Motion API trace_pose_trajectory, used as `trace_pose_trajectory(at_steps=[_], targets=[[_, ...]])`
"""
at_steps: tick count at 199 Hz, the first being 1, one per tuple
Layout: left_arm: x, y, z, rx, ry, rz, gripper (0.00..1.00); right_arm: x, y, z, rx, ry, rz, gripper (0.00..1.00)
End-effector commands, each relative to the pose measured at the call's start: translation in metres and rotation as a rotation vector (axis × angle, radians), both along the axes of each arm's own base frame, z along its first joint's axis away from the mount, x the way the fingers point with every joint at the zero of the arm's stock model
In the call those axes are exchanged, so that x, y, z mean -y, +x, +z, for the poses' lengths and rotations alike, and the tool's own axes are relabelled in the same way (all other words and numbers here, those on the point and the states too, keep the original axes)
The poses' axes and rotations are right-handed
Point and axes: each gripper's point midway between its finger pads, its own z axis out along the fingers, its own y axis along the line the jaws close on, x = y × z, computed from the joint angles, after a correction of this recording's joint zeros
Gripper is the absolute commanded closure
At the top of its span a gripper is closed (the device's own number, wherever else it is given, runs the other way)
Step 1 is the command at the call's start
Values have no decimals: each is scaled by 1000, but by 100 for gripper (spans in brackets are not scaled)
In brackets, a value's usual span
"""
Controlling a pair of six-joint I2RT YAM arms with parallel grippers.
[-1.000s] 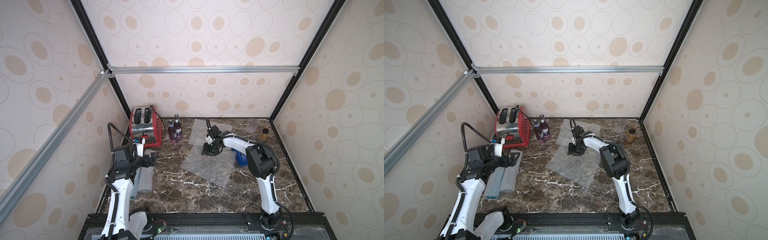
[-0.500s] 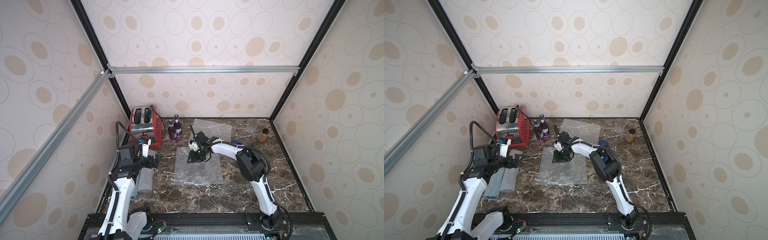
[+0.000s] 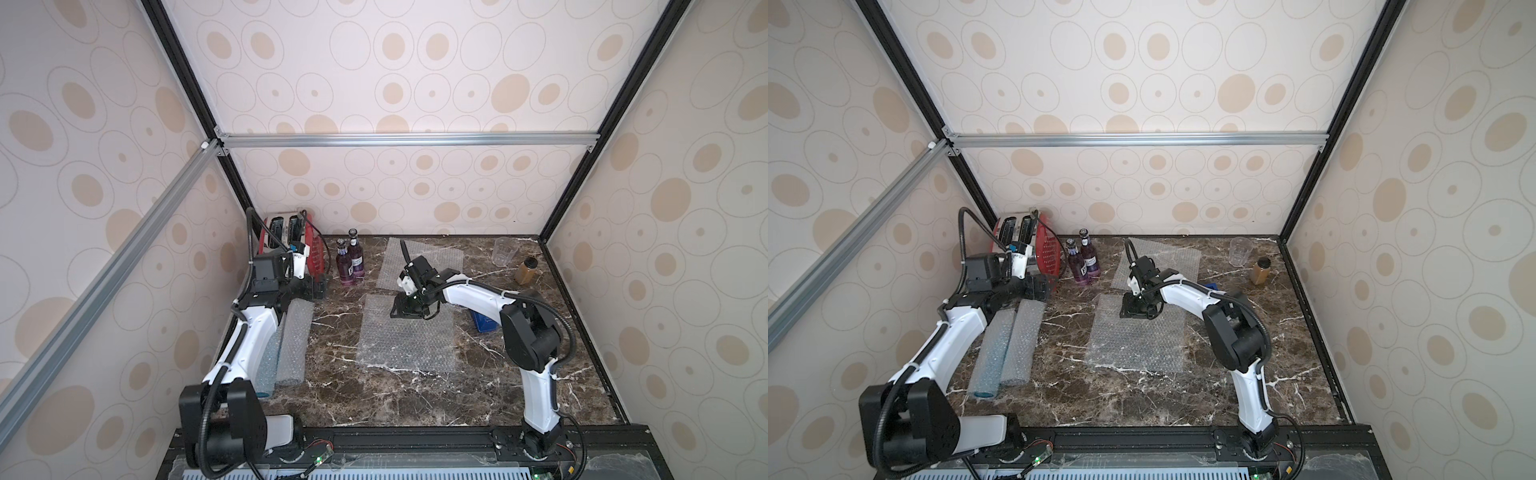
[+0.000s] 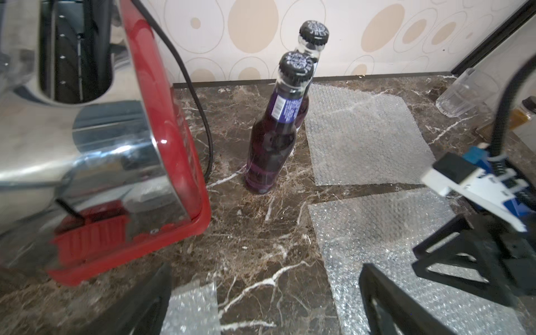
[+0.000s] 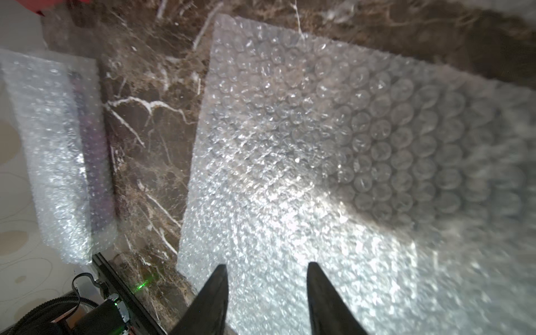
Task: Wrap wine bottles in bubble wrap
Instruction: Move the bubble wrap to the center of the board, then pick up the wine bottle from the center of the board.
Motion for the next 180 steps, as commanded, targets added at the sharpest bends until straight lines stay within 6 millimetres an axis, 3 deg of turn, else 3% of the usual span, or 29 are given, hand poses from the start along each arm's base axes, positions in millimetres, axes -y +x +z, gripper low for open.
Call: trace_pose_trajectory(at_steps=[1,37,75,127,156,180], targets=[[20,29,28,117,55,-80,1,17,-2,17,59,1,-33,53],[26,64,30,172,64,-102,2,46,-14,32,145,-21,-48,41],[32,94,21,201,69,-152,8,71,-26,35,191,-42,-61,27],[44,120,15,265,37,-216,17,93,-38,43,238,-58,-89,20],[47,135,19,288,22,-229,28,99,-42,46,251,-66,-88,20],[51,141,21,294,3,-250,50,103,-44,48,249,-87,-88,21]])
